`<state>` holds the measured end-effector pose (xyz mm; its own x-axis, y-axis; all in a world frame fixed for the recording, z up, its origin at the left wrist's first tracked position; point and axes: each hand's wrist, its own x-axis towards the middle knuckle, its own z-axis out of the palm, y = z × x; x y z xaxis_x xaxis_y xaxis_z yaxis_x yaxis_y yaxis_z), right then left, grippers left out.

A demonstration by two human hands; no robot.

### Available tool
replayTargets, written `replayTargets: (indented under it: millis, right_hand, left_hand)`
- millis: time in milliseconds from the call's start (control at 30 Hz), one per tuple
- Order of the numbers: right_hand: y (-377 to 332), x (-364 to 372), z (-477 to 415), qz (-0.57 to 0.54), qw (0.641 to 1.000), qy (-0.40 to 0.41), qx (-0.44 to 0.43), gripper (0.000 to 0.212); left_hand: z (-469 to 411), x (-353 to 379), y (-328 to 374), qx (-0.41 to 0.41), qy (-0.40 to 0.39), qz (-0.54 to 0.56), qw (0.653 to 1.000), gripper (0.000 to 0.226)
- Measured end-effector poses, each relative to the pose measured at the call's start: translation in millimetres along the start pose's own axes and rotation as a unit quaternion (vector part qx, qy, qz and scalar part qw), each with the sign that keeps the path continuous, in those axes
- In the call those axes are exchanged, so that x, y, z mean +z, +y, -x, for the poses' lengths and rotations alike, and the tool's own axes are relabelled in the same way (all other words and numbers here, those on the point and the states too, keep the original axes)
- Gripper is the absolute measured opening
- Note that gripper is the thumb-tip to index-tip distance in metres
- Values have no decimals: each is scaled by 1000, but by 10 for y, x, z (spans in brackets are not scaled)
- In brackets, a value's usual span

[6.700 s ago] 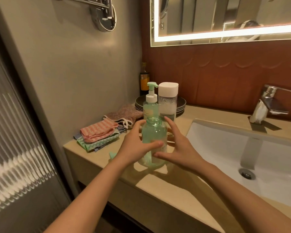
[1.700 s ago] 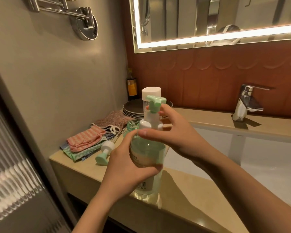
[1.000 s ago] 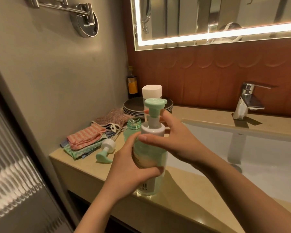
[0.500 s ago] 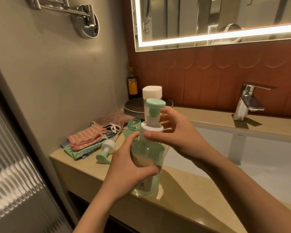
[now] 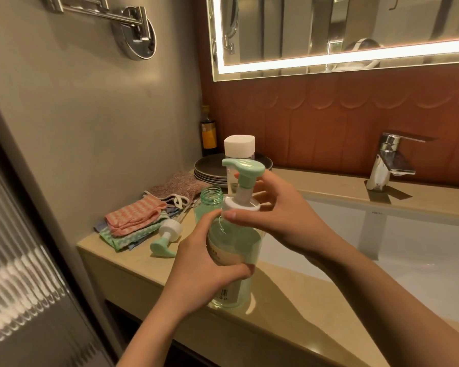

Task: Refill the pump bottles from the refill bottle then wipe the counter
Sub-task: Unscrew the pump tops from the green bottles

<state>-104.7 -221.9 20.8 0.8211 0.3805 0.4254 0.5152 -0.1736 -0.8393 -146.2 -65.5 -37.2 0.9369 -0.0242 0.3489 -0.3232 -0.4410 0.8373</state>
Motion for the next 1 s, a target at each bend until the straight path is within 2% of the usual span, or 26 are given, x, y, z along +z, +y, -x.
replayTargets:
  millis: [300,467,700,833,900,1000]
  right_hand:
    - [-26,-54,2,-65,998,24,-11,49]
    - [-101,-125,4,-109,992,62,-29,41]
    - [-262,-273,24,-224,963,127,-79,48]
    - [-354,-263,69,-201,955,156,-152,49]
    - [-358,-177,88,-168,956,152,-187,49]
    - [-259,0,99,-113,961,129,-217,52]
  left_hand:
    - [16,-46,-8,-6,6,-23,1000,85]
    - [44,-72,26,-13,22,-20,999,78]
    - [56,-225,-86,-36,48,10,998,80]
    - [89,-418,-149,-54,80,16,995,81]
    - [114,-526,-195,-68,98,9,993,87]
    - [150,-688,-300,-101,132,7,986,83]
